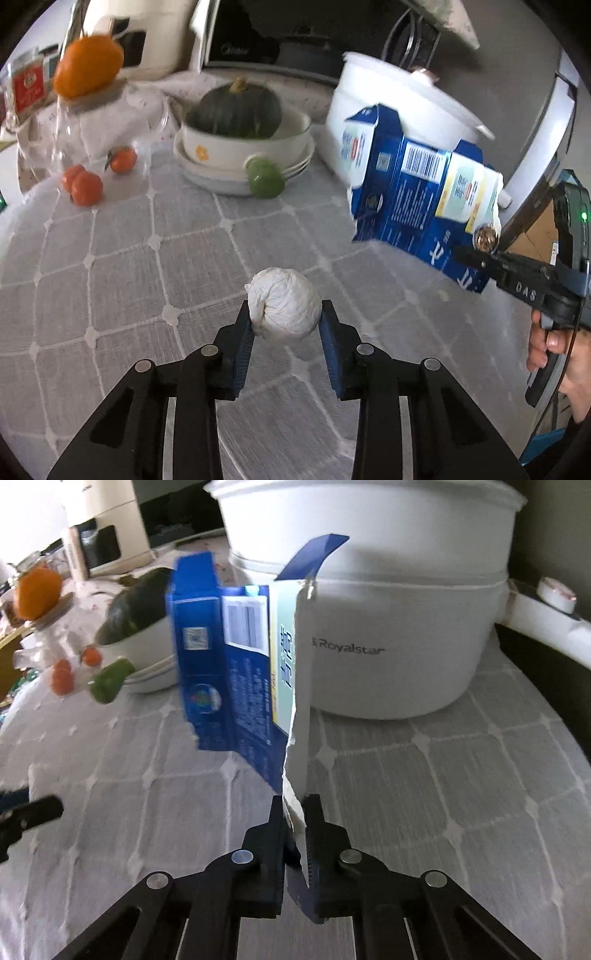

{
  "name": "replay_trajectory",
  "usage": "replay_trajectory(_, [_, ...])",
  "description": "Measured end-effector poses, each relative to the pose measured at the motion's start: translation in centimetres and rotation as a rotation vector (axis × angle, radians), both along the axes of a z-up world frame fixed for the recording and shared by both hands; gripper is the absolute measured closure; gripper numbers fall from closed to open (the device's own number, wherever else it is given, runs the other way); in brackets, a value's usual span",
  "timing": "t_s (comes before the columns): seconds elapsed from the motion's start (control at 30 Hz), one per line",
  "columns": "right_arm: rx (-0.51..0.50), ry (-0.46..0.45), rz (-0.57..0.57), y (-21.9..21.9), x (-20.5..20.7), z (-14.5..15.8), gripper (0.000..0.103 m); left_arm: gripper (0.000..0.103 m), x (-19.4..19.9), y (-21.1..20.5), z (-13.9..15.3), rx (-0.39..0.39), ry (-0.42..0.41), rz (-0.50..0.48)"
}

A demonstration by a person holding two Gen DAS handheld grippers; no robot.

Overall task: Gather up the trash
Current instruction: 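Grasp the white tissue ball with the left tool while the right tool grasps the torn blue carton, then carry the tissue ball and blue carton over the white bin and release both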

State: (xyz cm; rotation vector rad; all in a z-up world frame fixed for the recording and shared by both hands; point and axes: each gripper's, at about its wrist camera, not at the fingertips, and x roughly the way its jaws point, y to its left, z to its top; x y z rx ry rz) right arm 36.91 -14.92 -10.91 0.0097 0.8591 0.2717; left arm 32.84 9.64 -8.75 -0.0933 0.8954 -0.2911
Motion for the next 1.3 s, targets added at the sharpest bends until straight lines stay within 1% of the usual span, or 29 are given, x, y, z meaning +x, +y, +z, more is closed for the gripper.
replay_trajectory(0.17, [-0.026,-0.026,0.012,-0.8,-3.9,2.6,0.096,0.067,-2.8,-2.0,4.0,-0.005,-0.047,-0.031])
replay_trajectory(0.27, [-0.028,-0.025,0.005,-1.7,-6.1,4.0,0.096,0.067,-4.3,-3.0,6.0,-0.008,-0.066,-0.043])
replay_trajectory(0.37, [-0.050,-0.031,-0.009,-2.8,-8.8,5.5,0.096,0.067,-6.2,-4.3,8.2,-0.035,-0.086,-0.051])
replay_trajectory(0.5, [-0.074,-0.042,-0.042,-4.8,-11.7,7.1,0.096,0.067,-8.5,-6.6,9.9,-0.047,-0.113,-0.093])
replay_trajectory(0.6, [-0.063,-0.045,-0.070,-6.9,-14.0,8.0,0.096,0.067,-10.4,-8.7,10.8,-0.043,-0.139,-0.130])
replay_trajectory(0.67, [-0.056,-0.039,-0.100,-8.7,-15.7,8.4,0.096,0.067,-11.5,-9.9,11.3,-0.061,-0.142,-0.151])
replay_trajectory(0.7, [-0.055,-0.036,-0.109,-9.4,-16.3,8.4,0.096,0.067,-12.2,-10.7,11.5,-0.084,-0.138,-0.166])
replay_trajectory(0.83, [-0.040,-0.003,-0.184,-12.6,-18.9,8.4,0.096,0.067,-14.4,-13.0,11.4,-0.155,-0.131,-0.215])
replay_trajectory(0.97, [-0.027,0.030,-0.249,-15.3,-21.5,8.2,0.096,0.066,-16.8,-15.1,10.2,-0.174,-0.101,-0.277])
replay_trajectory(1.03, [-0.010,0.044,-0.278,-16.7,-22.8,7.9,0.096,0.066,-17.9,-16.4,9.5,-0.169,-0.082,-0.314])
replay_trajectory(1.13, [0.008,0.056,-0.312,-18.0,-24.4,7.7,0.096,0.066,-18.8,-18.9,8.3,-0.122,-0.064,-0.377])
replay_trajectory(1.2, [0.020,0.061,-0.355,-19.2,-26.0,7.5,0.096,0.066,-19.3,-20.9,7.3,-0.096,-0.046,-0.428])
replay_trajectory(1.3, [0.023,0.057,-0.407,-20.6,-27.6,7.6,0.096,0.066,-19.9,-23.7,5.9,-0.080,-0.017,-0.500])
